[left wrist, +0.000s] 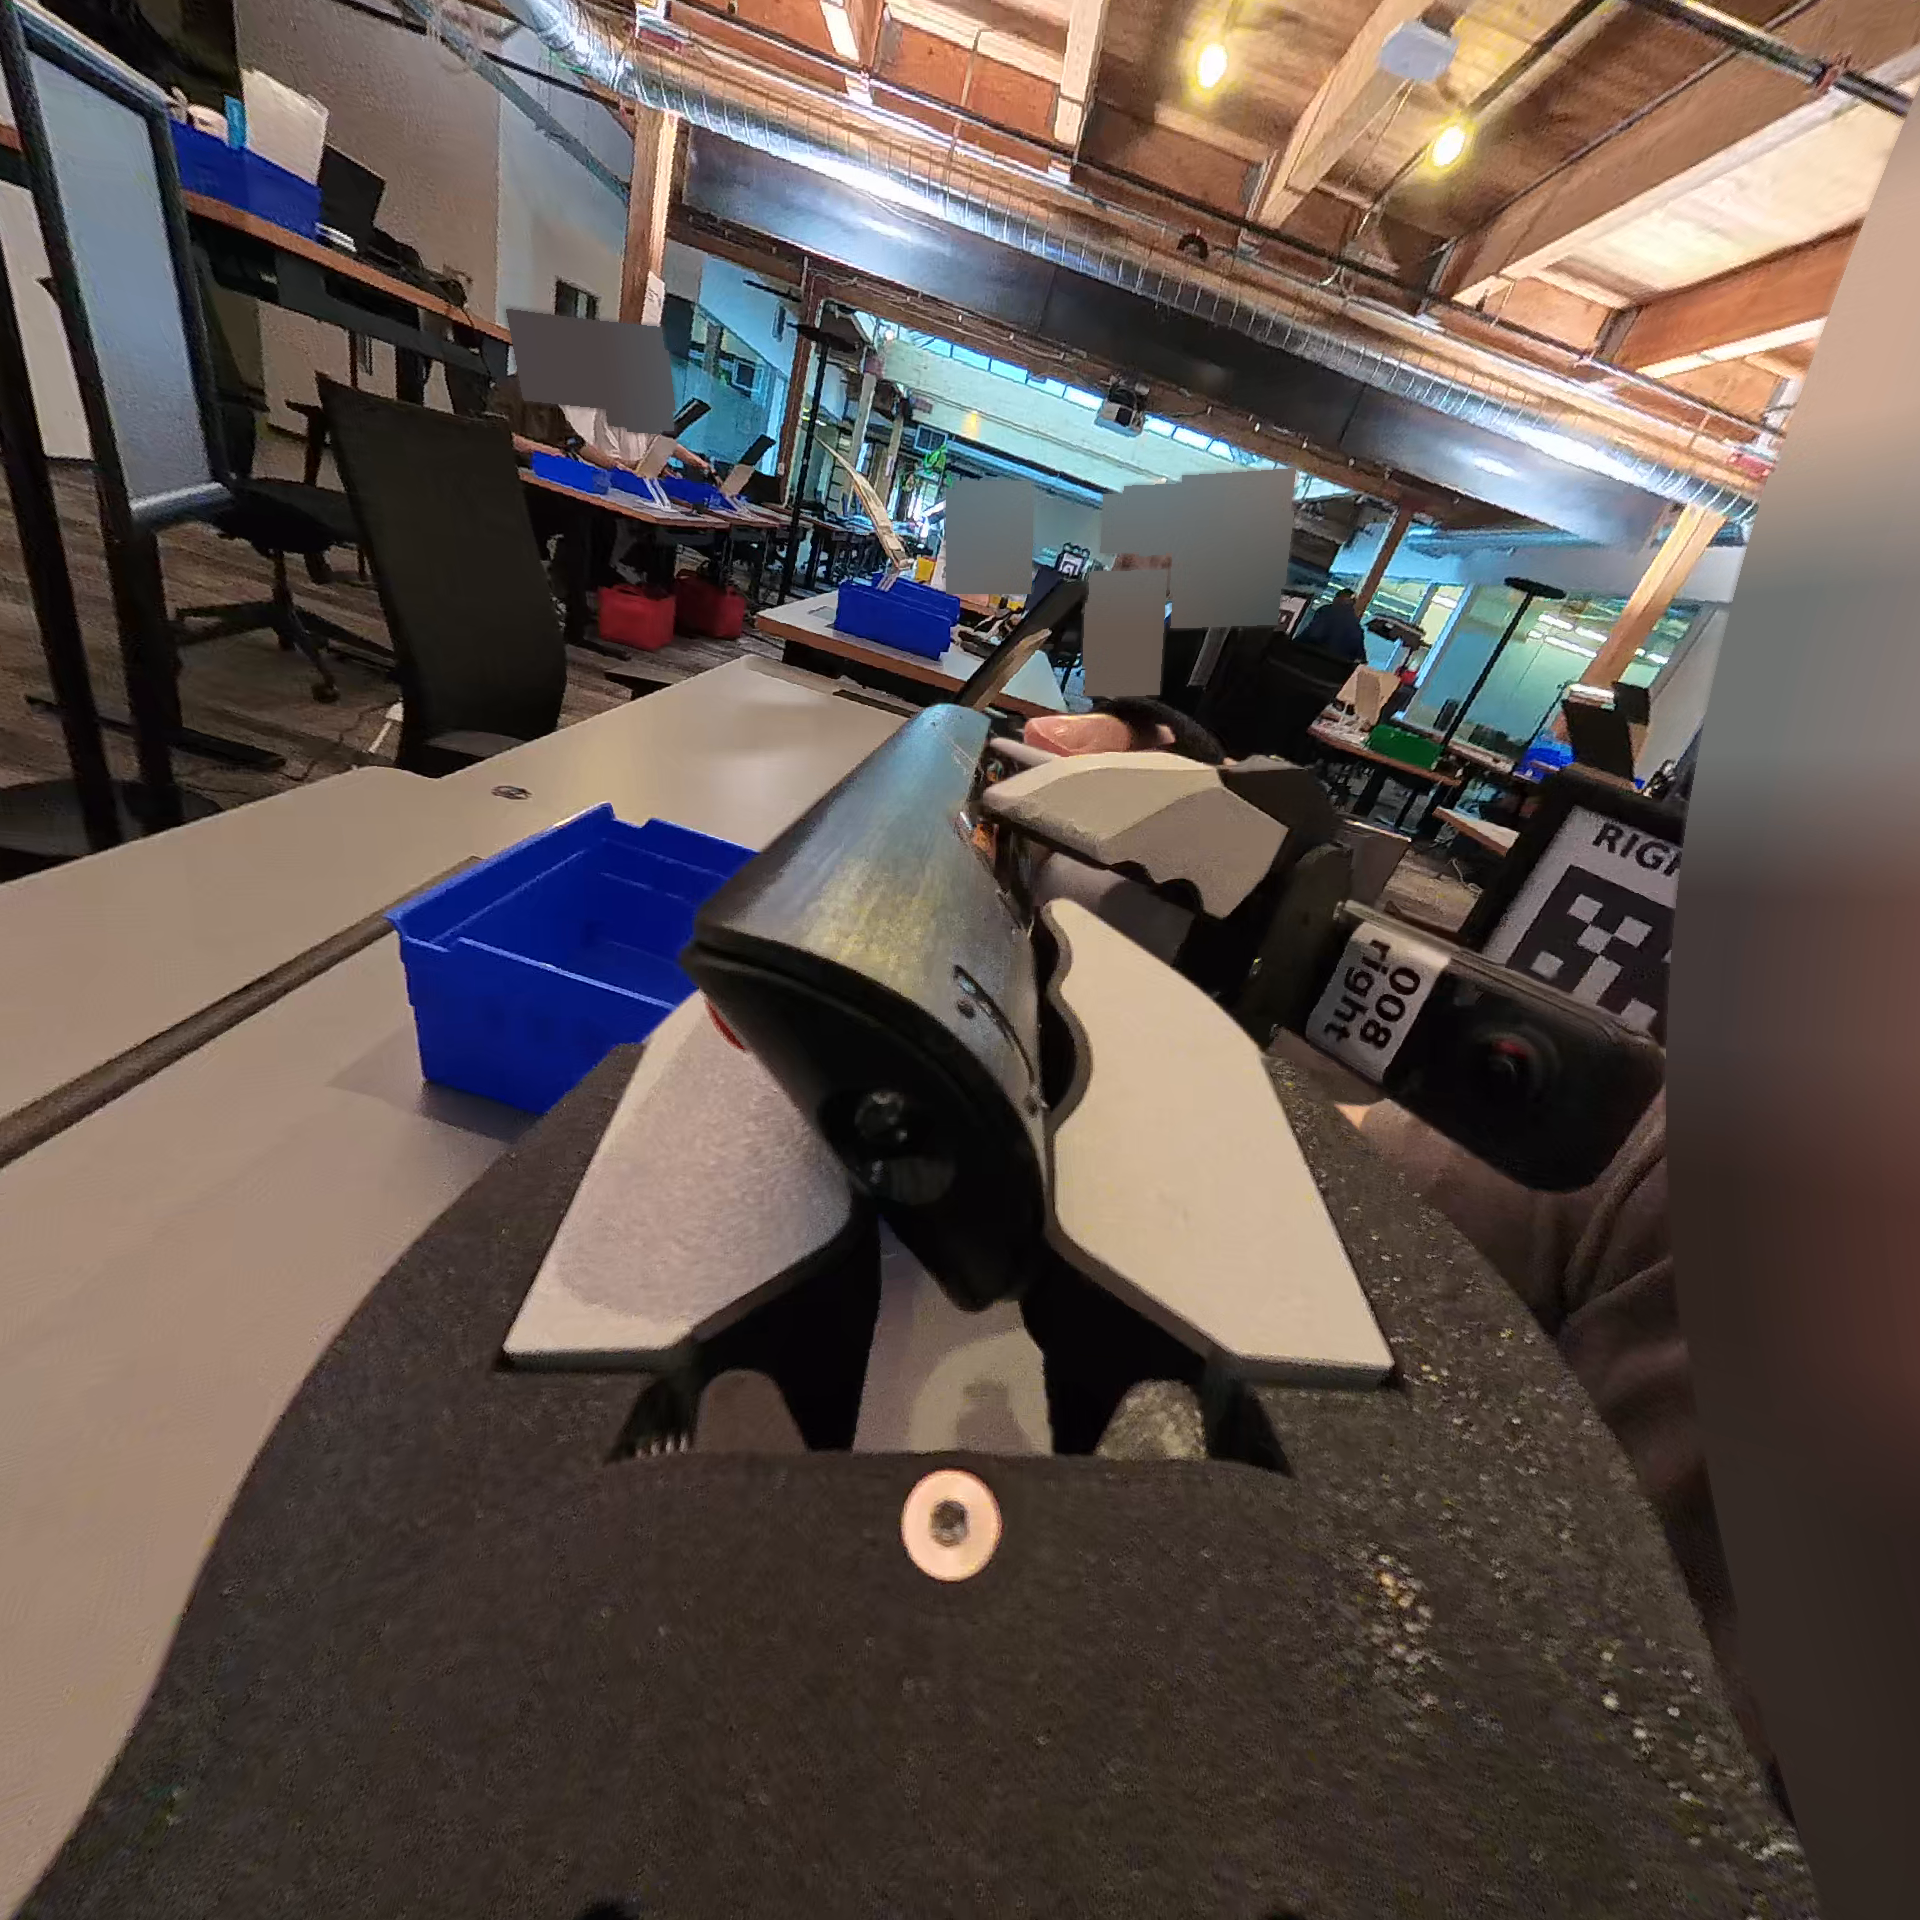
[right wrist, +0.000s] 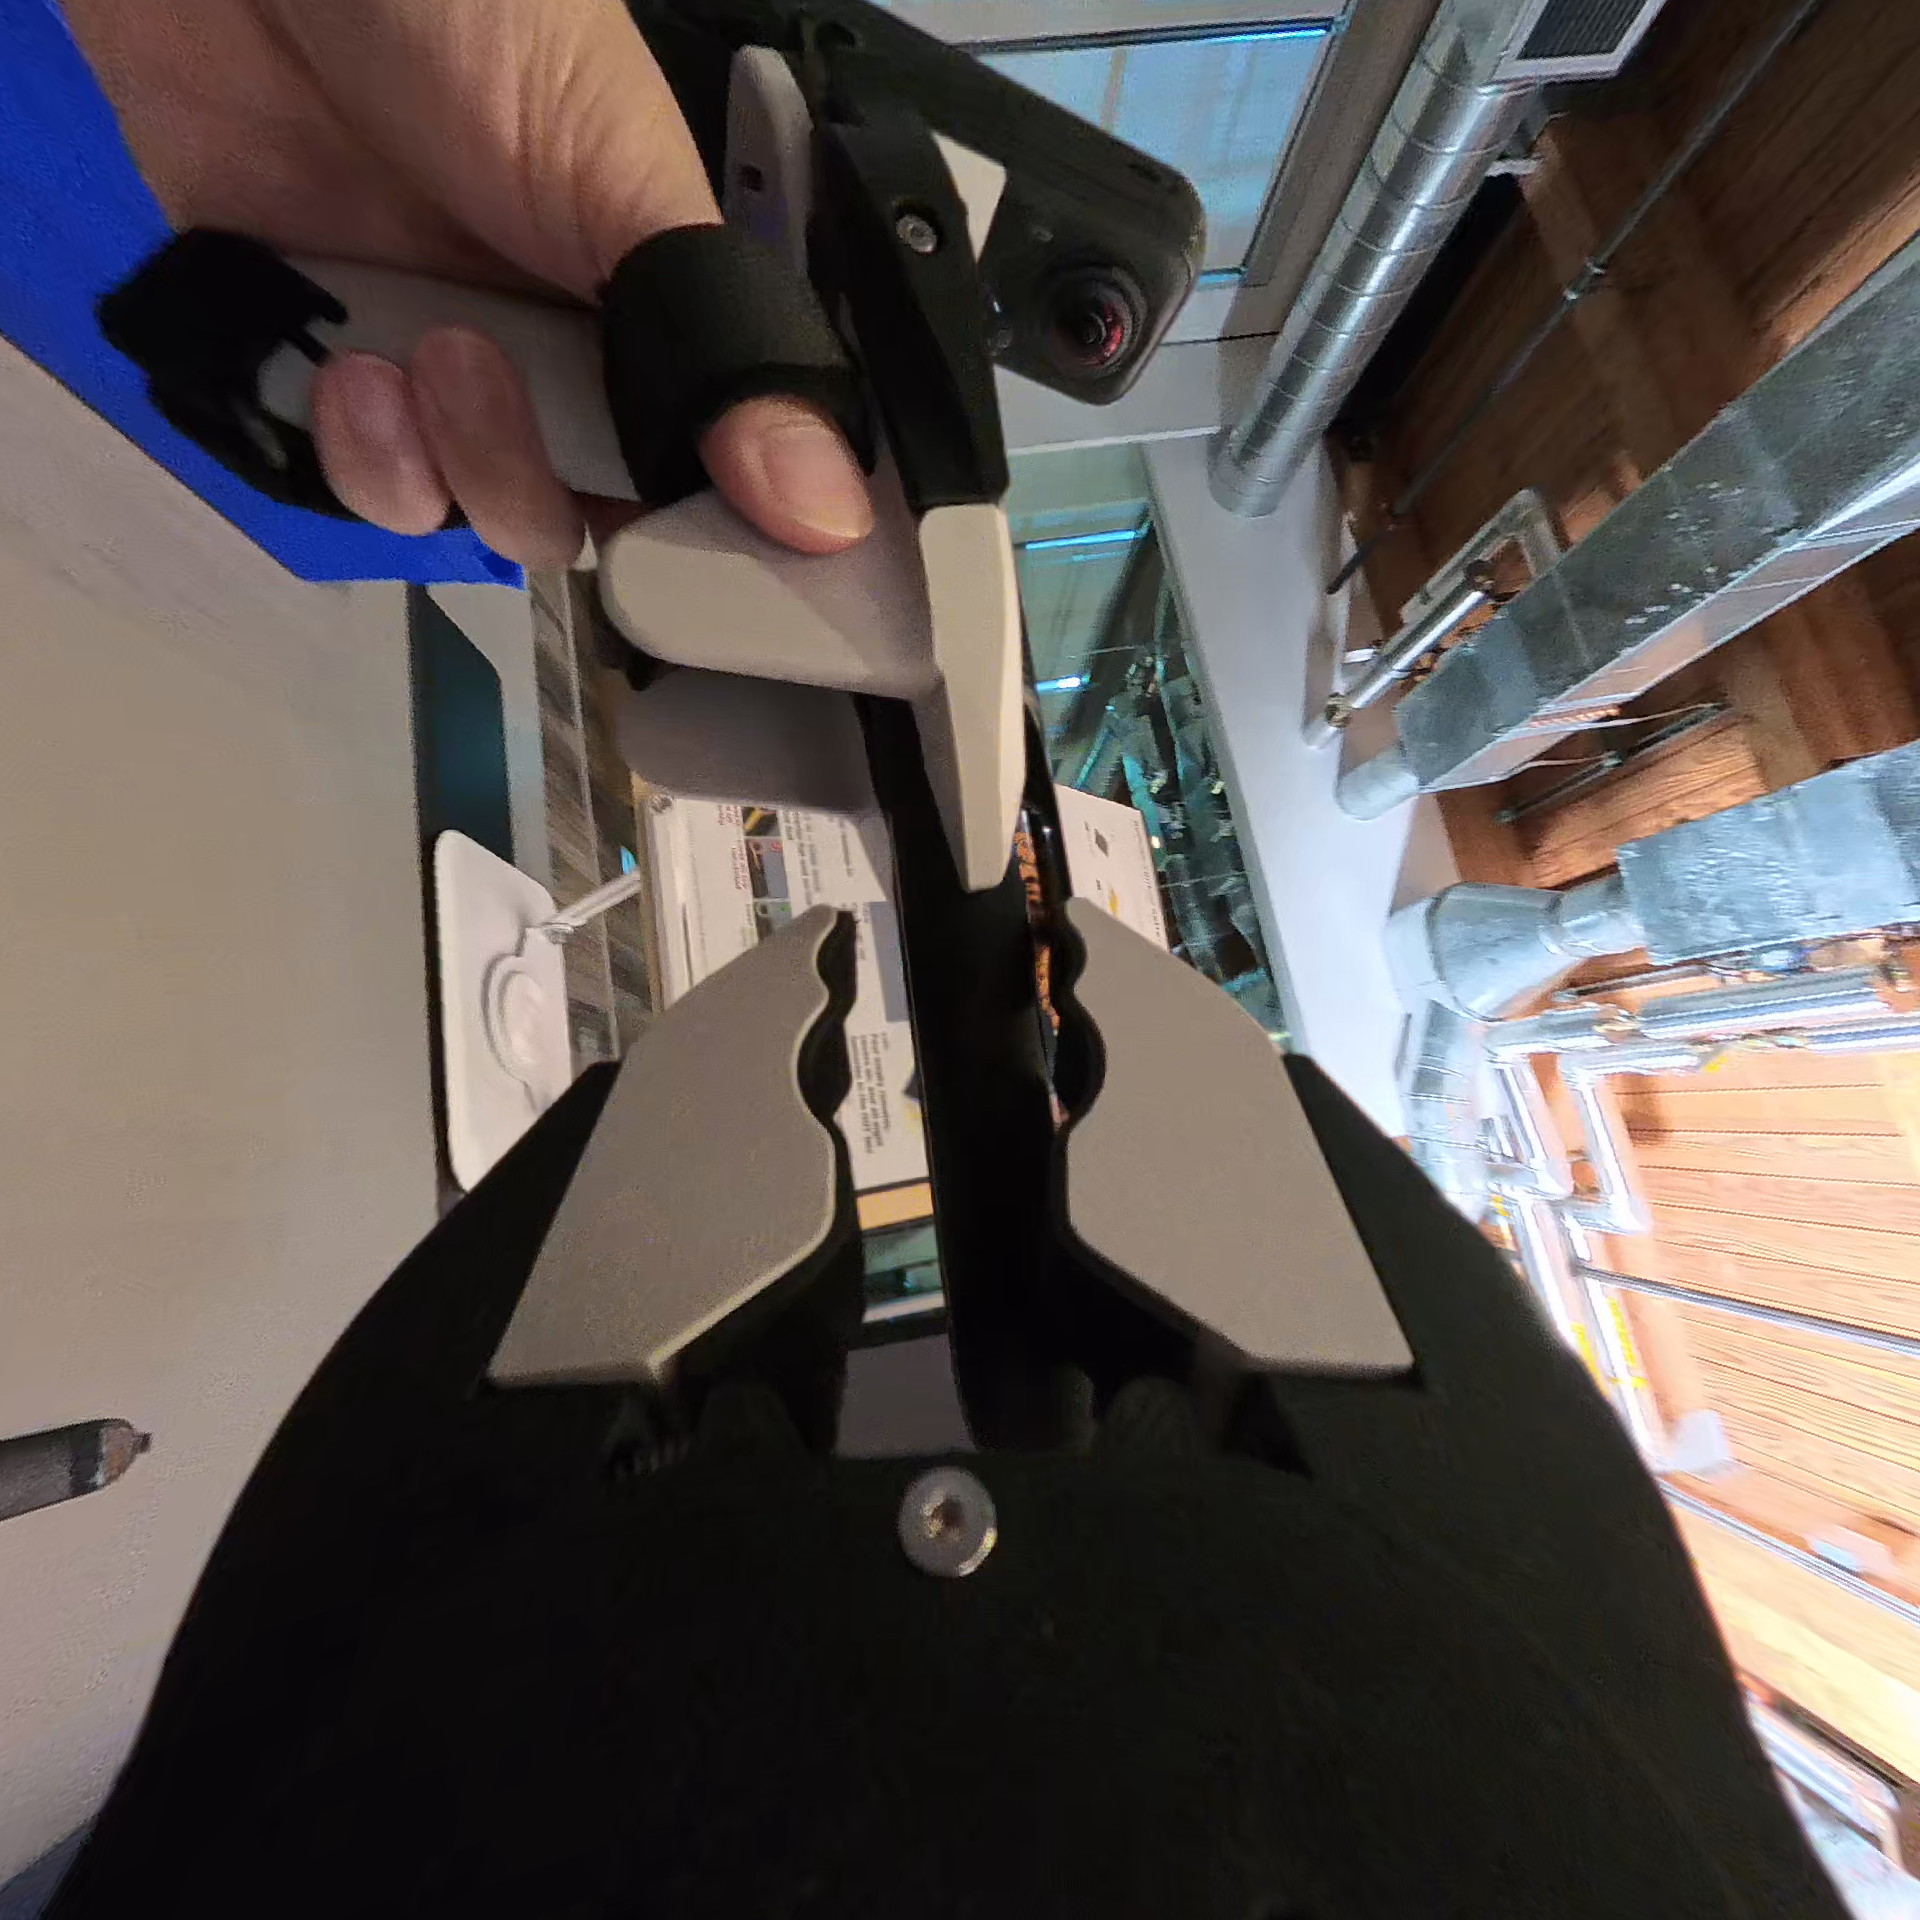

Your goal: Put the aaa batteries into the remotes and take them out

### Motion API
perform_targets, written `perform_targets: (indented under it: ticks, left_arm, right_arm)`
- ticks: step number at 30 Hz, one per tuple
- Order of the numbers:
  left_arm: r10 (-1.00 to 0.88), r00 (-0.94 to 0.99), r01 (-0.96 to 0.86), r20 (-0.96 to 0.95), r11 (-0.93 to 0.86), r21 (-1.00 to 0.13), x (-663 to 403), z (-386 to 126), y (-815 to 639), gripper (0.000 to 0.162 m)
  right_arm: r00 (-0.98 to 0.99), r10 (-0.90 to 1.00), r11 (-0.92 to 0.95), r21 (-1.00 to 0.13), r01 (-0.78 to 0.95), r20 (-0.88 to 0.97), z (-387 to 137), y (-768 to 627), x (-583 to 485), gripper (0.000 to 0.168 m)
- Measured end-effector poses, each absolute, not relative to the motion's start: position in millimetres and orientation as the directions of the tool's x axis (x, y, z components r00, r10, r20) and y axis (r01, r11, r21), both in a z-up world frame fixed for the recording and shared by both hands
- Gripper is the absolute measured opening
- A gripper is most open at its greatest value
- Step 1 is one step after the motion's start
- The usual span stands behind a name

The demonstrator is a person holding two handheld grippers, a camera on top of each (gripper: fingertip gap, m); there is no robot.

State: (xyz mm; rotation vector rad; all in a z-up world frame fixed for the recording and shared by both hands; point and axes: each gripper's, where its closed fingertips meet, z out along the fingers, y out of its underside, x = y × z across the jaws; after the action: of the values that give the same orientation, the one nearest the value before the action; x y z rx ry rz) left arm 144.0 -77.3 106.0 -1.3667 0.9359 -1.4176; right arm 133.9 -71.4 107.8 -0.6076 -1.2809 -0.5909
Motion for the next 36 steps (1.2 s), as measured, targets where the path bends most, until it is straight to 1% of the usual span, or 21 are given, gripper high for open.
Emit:
perform_targets:
  ticks: [1,3,5,11,29,34,36]
  left_arm:
    - [-0.956,0.053,0.108,0.289,-0.282,-0.953,144.6,104.8,-76.5,0.029]
    - [-0.956,0.062,0.112,0.286,-0.278,-0.954,145.1,104.5,-75.9,0.028]
    - [-0.957,0.065,0.118,0.282,-0.273,-0.955,144.9,105.9,-76.5,0.028]
    - [-0.963,0.081,0.123,0.256,-0.245,-0.962,144.9,107.6,-77.8,0.028]
    - [-0.958,0.072,0.131,0.276,-0.265,-0.955,144.4,107.8,-77.1,0.028]
    - [-0.960,0.068,0.134,0.272,-0.262,-0.956,141.9,111.0,-78.2,0.028]
    - [-0.964,0.078,0.128,0.255,-0.244,-0.961,142.2,110.6,-78.5,0.028]
  right_arm:
    - [0.186,-0.074,0.700,-0.082,0.709,0.980,107.7,-70.7,133.5,0.036]
    - [0.211,-0.057,0.699,-0.112,0.706,0.976,110.1,-70.5,134.3,0.029]
    - [0.223,-0.021,0.705,-0.143,0.694,0.975,110.4,-71.7,134.2,0.029]
    - [0.237,0.005,0.701,-0.172,0.692,0.971,111.8,-73.6,134.3,0.029]
    - [0.227,-0.080,0.712,-0.104,0.694,0.971,112.3,-74.7,134.2,0.026]
    - [0.248,-0.136,0.717,-0.077,0.692,0.959,116.1,-75.1,132.5,0.028]
    - [0.249,-0.133,0.705,-0.084,0.704,0.959,116.2,-73.1,132.3,0.031]
